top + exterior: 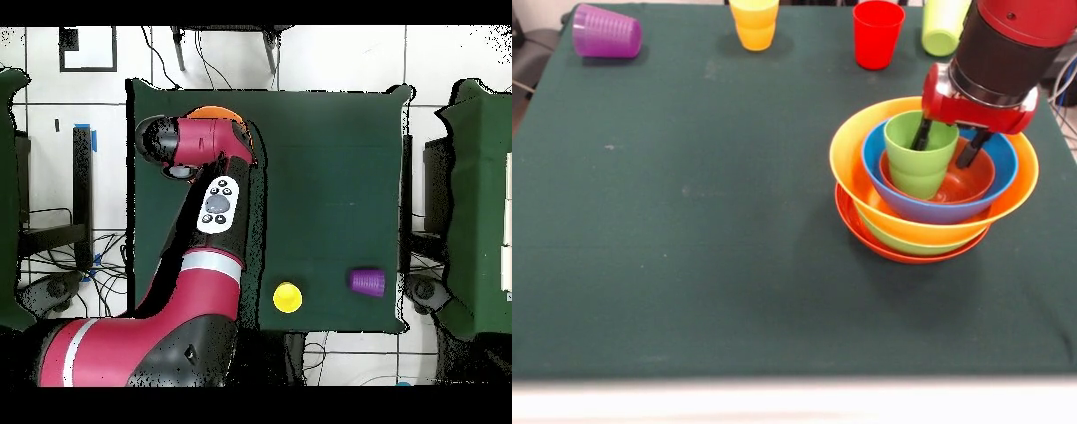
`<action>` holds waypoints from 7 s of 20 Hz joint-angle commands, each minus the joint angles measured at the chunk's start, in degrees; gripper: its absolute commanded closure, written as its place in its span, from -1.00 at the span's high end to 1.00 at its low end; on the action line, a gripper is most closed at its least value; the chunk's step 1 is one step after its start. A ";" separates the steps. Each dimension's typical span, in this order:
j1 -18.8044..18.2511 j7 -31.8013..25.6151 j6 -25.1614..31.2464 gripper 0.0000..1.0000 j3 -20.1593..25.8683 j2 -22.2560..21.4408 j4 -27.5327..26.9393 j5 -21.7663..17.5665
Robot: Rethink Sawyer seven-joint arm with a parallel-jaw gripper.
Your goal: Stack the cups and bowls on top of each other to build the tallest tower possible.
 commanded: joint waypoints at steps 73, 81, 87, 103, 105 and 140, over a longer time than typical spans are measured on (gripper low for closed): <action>-6.06 5.41 -38.21 1.00 9.17 -24.96 58.11 -7.36; -6.77 5.89 -42.26 1.00 10.15 -22.28 58.25 -7.89; -6.55 5.79 -43.32 1.00 9.85 -21.05 57.62 -8.05; -10.50 1.20 -26.31 1.00 14.25 -37.34 62.11 -6.33; -11.43 1.20 -26.95 1.00 15.56 -37.39 62.47 -6.19; -8.33 7.41 -49.93 1.00 11.93 -20.60 63.13 -13.90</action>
